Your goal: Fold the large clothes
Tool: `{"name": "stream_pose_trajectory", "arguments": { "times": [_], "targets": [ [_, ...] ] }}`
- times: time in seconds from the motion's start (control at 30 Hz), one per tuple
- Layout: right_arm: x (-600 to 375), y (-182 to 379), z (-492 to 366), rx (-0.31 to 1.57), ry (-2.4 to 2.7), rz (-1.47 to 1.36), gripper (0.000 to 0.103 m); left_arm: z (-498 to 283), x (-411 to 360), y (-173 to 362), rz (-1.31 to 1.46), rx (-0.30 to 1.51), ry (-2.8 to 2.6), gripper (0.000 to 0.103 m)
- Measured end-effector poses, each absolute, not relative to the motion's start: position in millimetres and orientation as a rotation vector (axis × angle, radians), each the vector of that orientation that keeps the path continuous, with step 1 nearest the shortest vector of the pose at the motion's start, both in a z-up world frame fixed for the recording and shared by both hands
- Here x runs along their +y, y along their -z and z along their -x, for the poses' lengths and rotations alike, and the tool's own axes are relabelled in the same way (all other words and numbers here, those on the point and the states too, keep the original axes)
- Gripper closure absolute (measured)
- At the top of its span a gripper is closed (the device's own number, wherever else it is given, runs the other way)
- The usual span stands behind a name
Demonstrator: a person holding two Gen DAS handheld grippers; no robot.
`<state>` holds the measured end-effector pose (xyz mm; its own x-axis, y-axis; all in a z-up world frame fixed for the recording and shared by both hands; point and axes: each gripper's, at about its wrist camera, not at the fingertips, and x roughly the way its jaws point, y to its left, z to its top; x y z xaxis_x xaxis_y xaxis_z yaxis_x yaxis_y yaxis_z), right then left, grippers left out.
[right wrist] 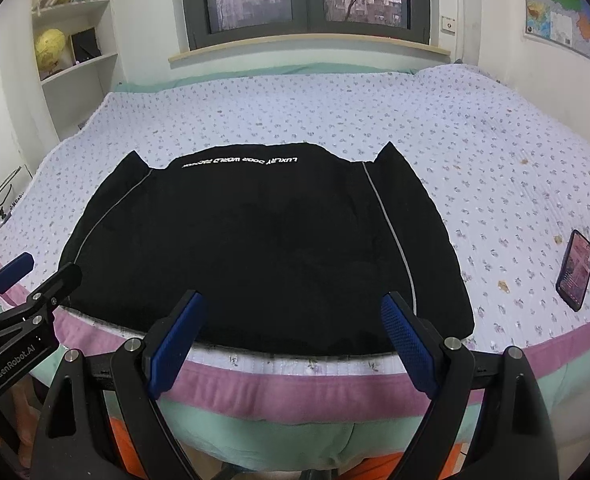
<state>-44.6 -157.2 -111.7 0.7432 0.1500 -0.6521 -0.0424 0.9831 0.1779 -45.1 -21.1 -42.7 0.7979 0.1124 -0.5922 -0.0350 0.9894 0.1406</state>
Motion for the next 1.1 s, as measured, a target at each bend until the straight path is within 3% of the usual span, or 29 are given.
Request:
{"name": "stream_pose_trajectory", "arguments": {
  "times": [1.1],
  "targets": [
    [-141,111,57,0.718,-0.088,-0.142,0.011,59,-18,56,-0.139,0.665,-0.061,0.018]
  ]
}}
